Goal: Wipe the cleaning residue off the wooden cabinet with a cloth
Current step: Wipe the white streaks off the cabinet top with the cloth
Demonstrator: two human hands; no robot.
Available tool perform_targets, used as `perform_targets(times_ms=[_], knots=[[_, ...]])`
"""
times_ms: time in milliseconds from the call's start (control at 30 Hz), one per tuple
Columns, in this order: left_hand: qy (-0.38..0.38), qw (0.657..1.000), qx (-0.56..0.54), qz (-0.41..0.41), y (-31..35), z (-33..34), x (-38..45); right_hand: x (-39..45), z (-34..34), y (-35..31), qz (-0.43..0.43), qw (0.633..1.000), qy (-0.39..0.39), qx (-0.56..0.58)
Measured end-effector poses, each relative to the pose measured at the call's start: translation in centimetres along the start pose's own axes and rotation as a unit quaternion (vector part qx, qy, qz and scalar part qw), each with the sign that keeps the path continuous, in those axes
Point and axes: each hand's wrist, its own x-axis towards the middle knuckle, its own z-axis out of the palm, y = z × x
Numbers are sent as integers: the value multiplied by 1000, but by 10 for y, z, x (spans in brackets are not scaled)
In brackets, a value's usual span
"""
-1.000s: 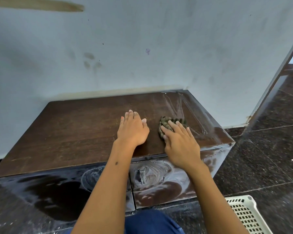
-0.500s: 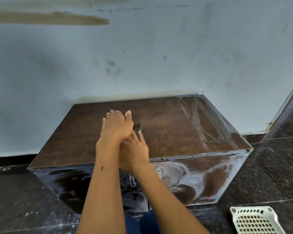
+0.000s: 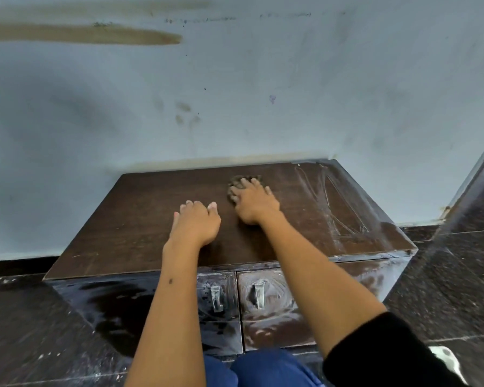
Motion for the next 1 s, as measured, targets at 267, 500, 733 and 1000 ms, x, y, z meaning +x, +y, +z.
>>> perform_targets(times_ms=[267, 500, 733, 1000], knots=[[13, 999, -18, 46, 25, 6, -3, -54, 3, 7, 66, 995, 78, -3], [-9, 995, -59, 85, 60, 29, -6, -122, 15, -10, -16, 998, 58, 24], [14, 987, 20, 157, 89, 53, -12, -139, 1, 52, 82, 989, 122, 16], [35, 979, 71, 186, 90, 81, -16, -149, -2, 66, 108, 985, 133, -2]])
